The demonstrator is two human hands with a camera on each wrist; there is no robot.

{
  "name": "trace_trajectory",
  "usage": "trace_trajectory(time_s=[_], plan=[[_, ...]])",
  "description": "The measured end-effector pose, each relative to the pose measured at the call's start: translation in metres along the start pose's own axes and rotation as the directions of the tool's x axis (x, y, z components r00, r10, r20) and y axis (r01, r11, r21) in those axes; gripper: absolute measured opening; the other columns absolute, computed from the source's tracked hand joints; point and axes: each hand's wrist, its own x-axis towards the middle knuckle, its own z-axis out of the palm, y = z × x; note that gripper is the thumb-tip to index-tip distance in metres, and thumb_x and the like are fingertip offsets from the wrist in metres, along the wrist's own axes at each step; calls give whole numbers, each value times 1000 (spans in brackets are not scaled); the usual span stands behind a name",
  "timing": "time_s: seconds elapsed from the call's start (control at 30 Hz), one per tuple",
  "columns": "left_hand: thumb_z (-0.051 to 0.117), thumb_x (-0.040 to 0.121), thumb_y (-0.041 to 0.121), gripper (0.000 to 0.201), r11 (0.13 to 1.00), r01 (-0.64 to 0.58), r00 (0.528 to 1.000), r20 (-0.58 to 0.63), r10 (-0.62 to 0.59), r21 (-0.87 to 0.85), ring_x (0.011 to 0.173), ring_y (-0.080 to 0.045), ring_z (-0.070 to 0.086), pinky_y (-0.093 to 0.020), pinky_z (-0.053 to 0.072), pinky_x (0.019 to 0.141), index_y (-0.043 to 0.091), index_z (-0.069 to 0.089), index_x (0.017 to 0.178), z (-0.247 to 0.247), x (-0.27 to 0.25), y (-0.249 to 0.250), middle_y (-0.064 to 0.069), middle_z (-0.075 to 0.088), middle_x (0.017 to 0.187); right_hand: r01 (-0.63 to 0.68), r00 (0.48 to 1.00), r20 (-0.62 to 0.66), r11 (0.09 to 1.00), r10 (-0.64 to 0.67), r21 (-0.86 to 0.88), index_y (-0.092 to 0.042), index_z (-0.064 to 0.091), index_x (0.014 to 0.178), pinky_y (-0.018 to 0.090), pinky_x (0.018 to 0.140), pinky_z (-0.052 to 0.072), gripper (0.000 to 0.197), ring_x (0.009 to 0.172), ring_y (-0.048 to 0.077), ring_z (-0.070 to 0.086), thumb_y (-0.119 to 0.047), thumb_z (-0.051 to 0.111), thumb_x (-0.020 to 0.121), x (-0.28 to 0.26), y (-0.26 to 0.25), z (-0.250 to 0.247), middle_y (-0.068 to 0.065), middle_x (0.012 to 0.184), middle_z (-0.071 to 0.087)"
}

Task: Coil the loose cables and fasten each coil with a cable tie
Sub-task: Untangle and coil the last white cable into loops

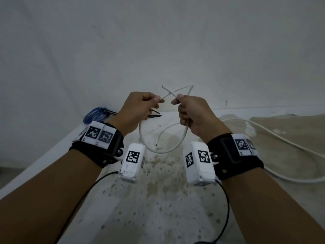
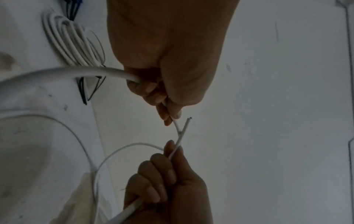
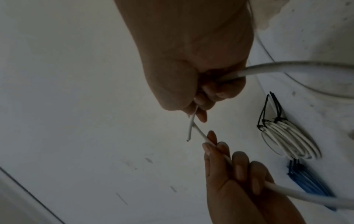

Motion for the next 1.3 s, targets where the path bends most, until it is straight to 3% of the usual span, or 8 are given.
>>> trace_trajectory(time_s=[0.17,0.3,0.4,0.6,0.83,1.0,1.13,1.3], plan=[[61,97,23,19,991,-63,998,34,59,121,43,2,47,-13,34,47,13,77,94,13,13,13,1,66,72,48,996,-67,987,-59,-156,-12,65,82,24,44,30,32,41,10,30,-28,48,103,1,-7,-11,-8,49,38],[62,96,27,19,996,-54,996,70,49,71,45,-2,42,-16,31,45,17,78,89,23,20,16,3,65,71,3,1000,-10,999,-2,38,-10,65,99,22,41,27,21,41,8,27,-25,50,103,0,-12,-20,-8,49,34],[63,95,28,18,998,-58,992,111,56,15,51,-11,38,-23,29,47,19,77,87,36,19,10,4,66,68,15,1000,23,989,-19,149,-11,64,94,21,40,23,19,43,8,22,-22,51,103,0,-13,-20,-6,53,28],[56,99,20,21,998,-51,996,73,54,-40,46,-5,40,-20,35,48,16,75,93,41,22,-4,7,65,67,57,984,-169,997,-63,-42,-4,67,96,22,40,25,27,40,8,27,-25,51,103,4,-11,-22,-9,44,34],[60,97,21,17,994,-30,991,126,43,-102,46,-5,36,-21,29,49,20,77,95,17,23,-5,6,68,70,22,997,-62,969,-38,-248,-10,66,89,24,45,30,30,43,8,30,-30,49,103,-1,-7,-11,-10,46,36],[61,96,22,16,993,-22,978,203,45,-114,46,-6,34,-17,29,45,22,76,93,14,20,1,4,69,72,63,998,29,998,-63,-13,-12,65,95,22,42,22,17,47,9,22,-21,53,102,-2,-4,-4,-5,55,30],[54,101,26,21,999,20,978,208,-10,-46,48,-5,45,-19,42,51,17,72,100,16,22,2,4,75,78,137,986,-118,980,-121,141,-10,61,104,21,39,18,11,44,7,22,-17,53,102,2,-8,-6,-7,50,31],[51,101,9,24,985,-13,989,142,38,-170,46,-6,36,-18,30,44,15,74,95,17,24,-1,2,66,74,122,989,-95,991,-117,49,-3,66,105,22,41,22,24,45,8,22,-22,51,103,1,-11,-13,-6,52,30]])
